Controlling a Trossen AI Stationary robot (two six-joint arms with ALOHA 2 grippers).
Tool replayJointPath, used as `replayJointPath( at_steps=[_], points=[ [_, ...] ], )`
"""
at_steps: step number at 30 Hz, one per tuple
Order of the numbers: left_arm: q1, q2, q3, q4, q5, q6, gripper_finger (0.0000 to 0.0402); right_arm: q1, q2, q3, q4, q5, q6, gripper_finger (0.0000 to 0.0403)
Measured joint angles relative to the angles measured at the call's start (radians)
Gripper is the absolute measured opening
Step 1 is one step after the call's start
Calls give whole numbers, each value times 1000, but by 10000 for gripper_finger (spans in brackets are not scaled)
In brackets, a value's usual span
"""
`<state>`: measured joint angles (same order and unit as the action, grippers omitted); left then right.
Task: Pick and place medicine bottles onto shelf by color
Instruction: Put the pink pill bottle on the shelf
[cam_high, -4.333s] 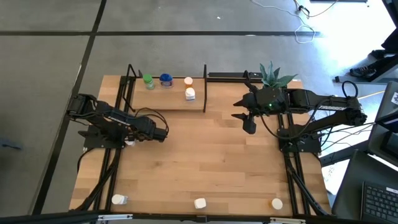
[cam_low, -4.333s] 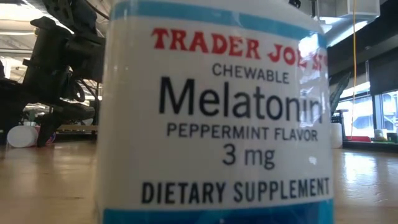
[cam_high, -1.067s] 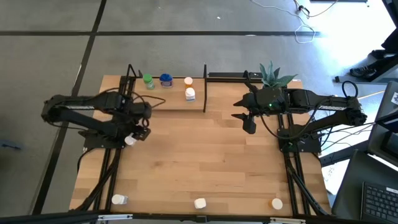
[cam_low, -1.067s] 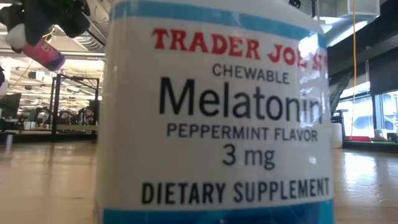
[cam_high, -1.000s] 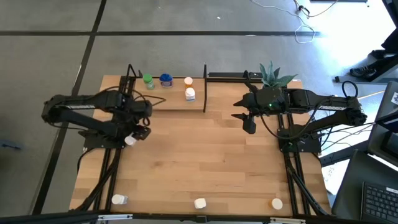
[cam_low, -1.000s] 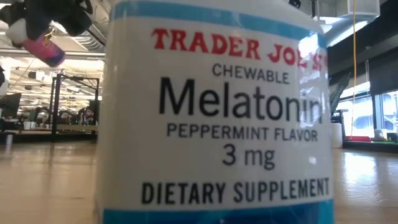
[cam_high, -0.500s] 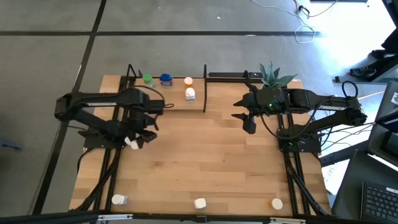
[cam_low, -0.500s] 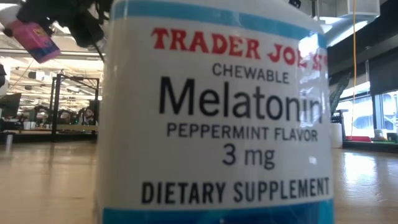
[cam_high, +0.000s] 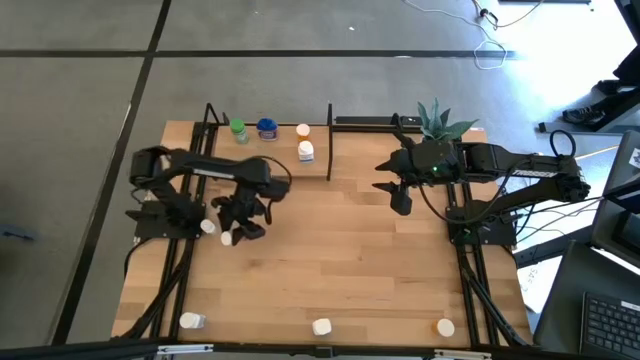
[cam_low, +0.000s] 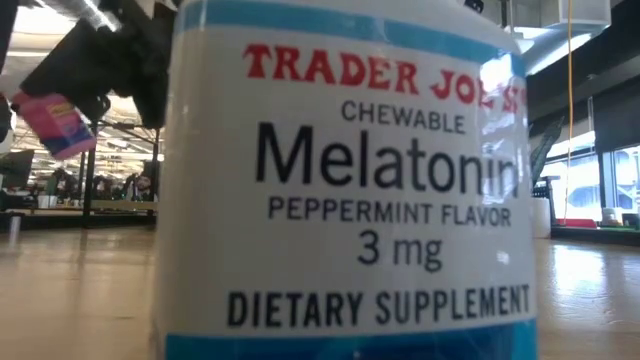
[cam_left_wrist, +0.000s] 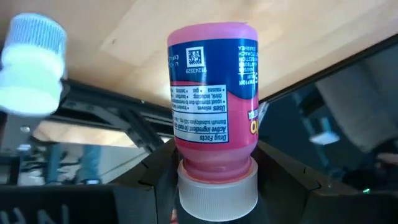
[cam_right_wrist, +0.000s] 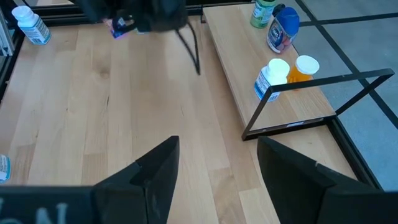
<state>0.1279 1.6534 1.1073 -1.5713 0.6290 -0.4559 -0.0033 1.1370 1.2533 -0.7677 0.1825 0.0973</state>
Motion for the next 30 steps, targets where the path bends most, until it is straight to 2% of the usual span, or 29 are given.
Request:
replayJointPath(
  at_steps=[10, 14, 30],
  points=[
    [-98, 207, 1, 1, 10, 167, 170, 0, 0, 0, 0, 0, 0, 218],
    [-124, 282, 1, 2, 14, 184, 170, 0, 0, 0, 0, 0, 0, 218],
    [-145, 502, 0, 24, 50, 283, 170, 0, 0, 0, 0, 0, 0, 218]
  ],
)
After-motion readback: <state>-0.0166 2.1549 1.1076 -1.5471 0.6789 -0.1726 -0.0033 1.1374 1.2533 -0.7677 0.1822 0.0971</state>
